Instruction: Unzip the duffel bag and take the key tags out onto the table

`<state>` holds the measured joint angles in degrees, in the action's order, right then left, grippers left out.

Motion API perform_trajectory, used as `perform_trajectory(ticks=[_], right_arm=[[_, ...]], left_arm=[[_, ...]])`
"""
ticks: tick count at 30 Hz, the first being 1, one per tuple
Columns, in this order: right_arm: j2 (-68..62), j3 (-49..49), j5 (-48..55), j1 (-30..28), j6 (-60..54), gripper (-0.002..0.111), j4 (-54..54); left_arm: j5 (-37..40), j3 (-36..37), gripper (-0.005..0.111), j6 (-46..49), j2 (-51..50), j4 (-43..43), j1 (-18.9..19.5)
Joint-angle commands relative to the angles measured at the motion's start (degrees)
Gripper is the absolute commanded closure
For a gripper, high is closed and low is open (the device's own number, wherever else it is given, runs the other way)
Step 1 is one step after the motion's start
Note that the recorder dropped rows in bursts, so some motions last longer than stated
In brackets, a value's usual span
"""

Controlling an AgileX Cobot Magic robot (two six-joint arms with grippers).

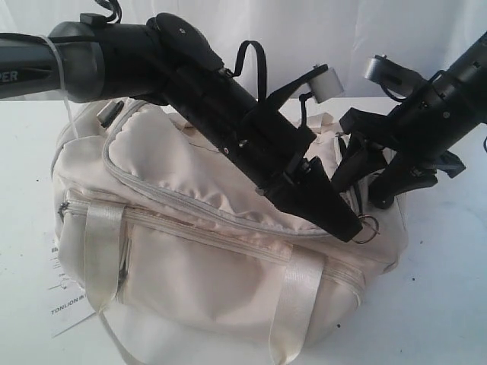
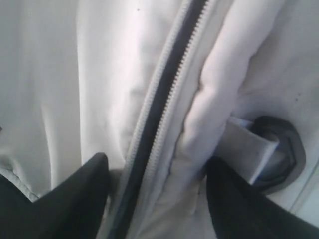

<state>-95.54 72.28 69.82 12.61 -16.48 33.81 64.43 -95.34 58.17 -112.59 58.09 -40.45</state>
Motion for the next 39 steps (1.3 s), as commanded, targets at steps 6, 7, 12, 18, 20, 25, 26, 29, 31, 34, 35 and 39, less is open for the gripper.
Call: perform_trajectory(ticks=[6,7,12,18,20,25,26,29,31,34,35,39], right_arm=[[0.5,-0.4,-3.2,0.0,-1.0,0.084,0.9],[0.5,-0.4,-3.5,0.0,-1.5,0.089,0.7],[0.5,-0.4,-6.6,0.0,-1.4,0.108,0.0],[0.5,-0.4,-7.1,0.0,-1.4,0.108,-0.2],[0.5,-0.4,-7.0,0.0,-1.4,0.108,-0.2],[0.5,-0.4,-7.0,0.0,-1.4,0.108,-0.2],[0.5,-0.4,-6.9,0.0,-1.4,0.108,-0.2],[0.5,-0.4,-6.7,0.0,-1.4,0.108,-0.2],[0.5,-0.4,-6.7,0.0,-1.4,0.108,-0.2],[0.5,-0.4,-6.8,0.0,-1.4,0.108,-0.3],[0.5,-0.4,-6.8,0.0,-1.4,0.108,-0.3],[0.5,-0.4,-6.8,0.0,-1.4,0.108,-0.3]], left_arm=[[5.5,0.1,0.107,0.8,1.2,2.5,-0.2],[5.5,0.1,0.107,0.8,1.2,2.5,-0.2],[5.5,0.1,0.107,0.5,1.2,2.5,-0.2],[5.5,0.6,0.107,-2.1,1.2,0.9,-0.2],[5.5,1.9,0.107,-2.5,1.2,0.9,-0.2],[5.5,7.1,0.107,-1.7,1.3,0.9,-0.2],[5.5,7.9,0.107,-1.6,1.3,0.9,-0.2],[5.5,9.1,0.107,-1.6,1.3,1.0,-0.2],[5.5,9.4,0.107,-1.6,1.3,1.0,-0.2],[5.5,9.4,0.107,-1.6,1.9,0.9,-0.2],[5.5,9.4,0.107,-1.6,2.5,0.9,-0.2],[5.5,9.4,0.107,-1.6,5.0,0.4,0.4]])
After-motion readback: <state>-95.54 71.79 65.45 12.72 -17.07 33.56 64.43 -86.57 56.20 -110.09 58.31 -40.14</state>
